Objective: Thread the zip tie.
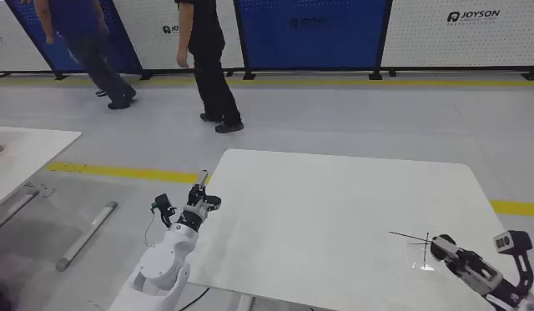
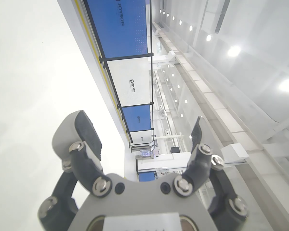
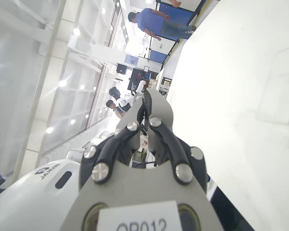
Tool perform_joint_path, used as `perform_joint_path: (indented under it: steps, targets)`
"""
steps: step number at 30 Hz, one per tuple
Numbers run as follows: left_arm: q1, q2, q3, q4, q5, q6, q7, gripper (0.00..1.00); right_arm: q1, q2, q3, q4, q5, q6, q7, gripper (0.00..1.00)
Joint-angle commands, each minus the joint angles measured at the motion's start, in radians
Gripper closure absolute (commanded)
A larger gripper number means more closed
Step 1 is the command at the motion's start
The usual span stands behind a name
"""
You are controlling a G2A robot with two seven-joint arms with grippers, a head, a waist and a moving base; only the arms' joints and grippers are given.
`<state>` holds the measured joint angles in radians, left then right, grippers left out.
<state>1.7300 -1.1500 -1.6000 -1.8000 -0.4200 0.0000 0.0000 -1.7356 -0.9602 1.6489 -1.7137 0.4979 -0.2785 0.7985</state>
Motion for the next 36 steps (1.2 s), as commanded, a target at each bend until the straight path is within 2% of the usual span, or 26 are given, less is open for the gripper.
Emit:
perform_joint_path:
  steps: [1, 4, 15, 18, 20, 22, 25, 26, 36]
  targets:
    - [0.0, 0.0, 0.0, 0.0, 0.0, 0.0, 0.0, 0.0, -0.008, -0.006, -0.03, -0.04, -0.036, 0.004, -0.075, 1.0]
    - [0.0, 0.0, 0.0, 0.0, 0.0, 0.0, 0.0, 0.0, -0.01, -0.012, -0.072, -0.082, -0.113, 0.043, -0.157, 1.0]
    - [-0.002, 0.0, 0.003, 0.0, 0.004, 0.001, -0.007, 0.0, -0.01, -0.012, -0.072, -0.082, -0.113, 0.043, -0.157, 1.0]
    - [-0.01, 0.005, 0.022, -0.012, 0.075, 0.002, -0.105, 0.0, -0.01, -0.012, -0.072, -0.082, -0.113, 0.043, -0.157, 1.0]
    - [-0.003, 0.008, 0.038, -0.026, 0.118, -0.013, -0.172, 0.0, -0.01, -0.012, -0.072, -0.082, -0.113, 0.043, -0.157, 1.0]
    - [0.007, 0.013, 0.06, -0.046, 0.164, -0.03, -0.267, 0.0, -0.01, -0.012, -0.072, -0.082, -0.113, 0.043, -0.157, 1.0]
    - [0.01, 0.017, 0.085, -0.041, 0.185, -0.043, -0.368, 0.0, -0.01, -0.012, -0.072, -0.082, -0.113, 0.043, -0.157, 1.0]
    - [0.005, 0.016, 0.083, -0.033, 0.176, -0.043, -0.353, 0.0, -0.01, -0.012, -0.072, -0.082, -0.113, 0.043, -0.157, 1.0]
    - [0.005, 0.016, 0.083, -0.033, 0.176, -0.043, -0.353, 0.0, -0.01, -0.012, -0.072, -0.082, -0.113, 0.043, -0.157, 1.0]
